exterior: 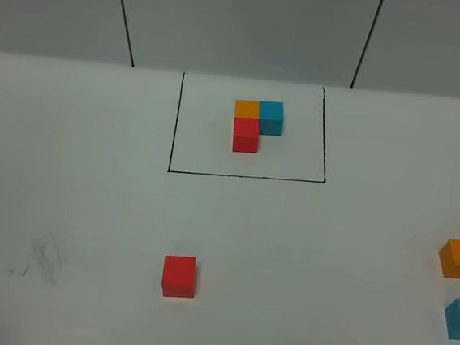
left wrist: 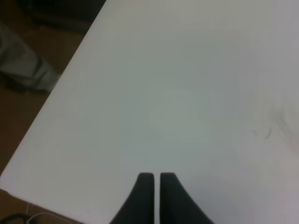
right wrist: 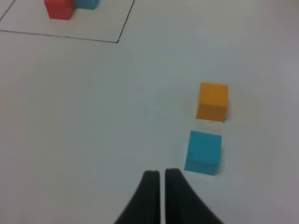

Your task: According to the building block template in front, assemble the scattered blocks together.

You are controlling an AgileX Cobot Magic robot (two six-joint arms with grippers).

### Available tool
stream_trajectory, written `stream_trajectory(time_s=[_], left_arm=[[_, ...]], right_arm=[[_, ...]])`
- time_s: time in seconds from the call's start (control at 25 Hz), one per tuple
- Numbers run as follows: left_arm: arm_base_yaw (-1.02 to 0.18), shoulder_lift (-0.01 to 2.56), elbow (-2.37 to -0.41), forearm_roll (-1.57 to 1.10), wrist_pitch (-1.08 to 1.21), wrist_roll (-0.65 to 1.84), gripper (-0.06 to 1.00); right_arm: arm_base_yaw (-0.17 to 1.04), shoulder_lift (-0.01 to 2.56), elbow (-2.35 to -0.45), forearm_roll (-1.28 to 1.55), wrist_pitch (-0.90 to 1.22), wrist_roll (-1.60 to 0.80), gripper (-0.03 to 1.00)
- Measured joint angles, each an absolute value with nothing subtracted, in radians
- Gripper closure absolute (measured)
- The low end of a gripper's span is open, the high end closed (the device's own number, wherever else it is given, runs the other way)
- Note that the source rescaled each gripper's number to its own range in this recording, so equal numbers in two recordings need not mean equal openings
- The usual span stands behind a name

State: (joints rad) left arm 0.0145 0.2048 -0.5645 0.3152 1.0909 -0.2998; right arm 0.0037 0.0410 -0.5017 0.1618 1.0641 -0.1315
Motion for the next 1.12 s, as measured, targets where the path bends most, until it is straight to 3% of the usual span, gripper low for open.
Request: stream_trajectory(time_s=[1.12], left_arm=[[0.014, 0.187, -0.509, 0.203, 1.084, -0.22, 0.94]], right_arm=[[0.004, 0.041, -0.502, 0.162, 1.064, -0.132, 0.97]])
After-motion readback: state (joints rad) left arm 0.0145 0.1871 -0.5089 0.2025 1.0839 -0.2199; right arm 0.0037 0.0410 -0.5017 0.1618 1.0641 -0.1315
